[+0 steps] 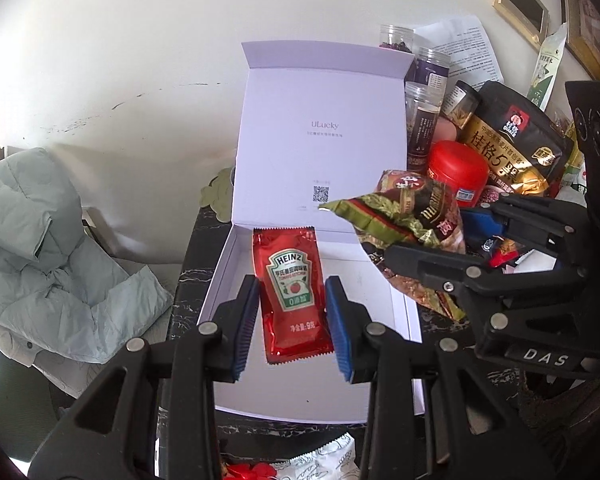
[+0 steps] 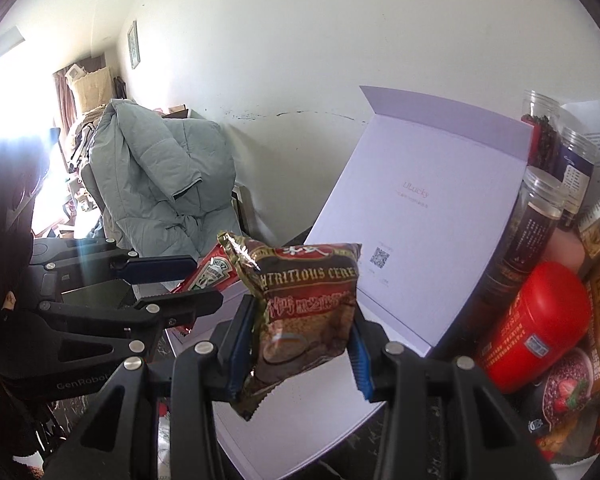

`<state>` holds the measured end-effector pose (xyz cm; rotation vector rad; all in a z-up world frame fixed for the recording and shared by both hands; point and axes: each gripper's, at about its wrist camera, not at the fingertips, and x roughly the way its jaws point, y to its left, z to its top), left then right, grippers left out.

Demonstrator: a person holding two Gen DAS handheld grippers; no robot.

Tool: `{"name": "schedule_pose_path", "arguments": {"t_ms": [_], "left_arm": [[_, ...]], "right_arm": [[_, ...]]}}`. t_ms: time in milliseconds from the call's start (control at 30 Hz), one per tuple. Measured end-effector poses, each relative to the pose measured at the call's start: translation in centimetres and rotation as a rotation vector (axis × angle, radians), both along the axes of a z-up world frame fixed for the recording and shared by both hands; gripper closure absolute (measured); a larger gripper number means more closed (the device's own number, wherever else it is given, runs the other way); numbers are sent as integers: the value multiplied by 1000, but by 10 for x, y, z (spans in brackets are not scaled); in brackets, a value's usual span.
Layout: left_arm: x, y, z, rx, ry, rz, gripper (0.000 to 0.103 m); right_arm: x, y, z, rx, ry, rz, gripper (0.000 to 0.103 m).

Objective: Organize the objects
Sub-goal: 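Carry the ketchup sachet and cereal packet with both grippers into the white box, then lower both packets into the box and open both grippers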

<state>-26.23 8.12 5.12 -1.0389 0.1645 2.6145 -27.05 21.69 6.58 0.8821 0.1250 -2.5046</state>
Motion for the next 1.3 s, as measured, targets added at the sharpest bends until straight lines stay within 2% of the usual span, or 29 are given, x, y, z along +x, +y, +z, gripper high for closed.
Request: {"name": "schedule_pose_path", "arguments": {"t_ms": [267,433,733,1067,1300], "left_arm": [[-35,-2,-6,-35,0,38,71],[-52,0,-20,-46,-22,38,71],[-78,8,-54,-53,-92,23,71],[-93,11,-78,-89,-138,20,71],[-101,13,-92,-83,-170,18,71]], "right_arm": [[-44,-2,-8,-8,-17,-5,60],[-65,-3,-23,-4,-41,6,60],[-92,0,-59,9,-144,-1,60],[-100,-9,-86,52,-205,18,60],[-104,-9,-96,77,-227,18,60]]}}
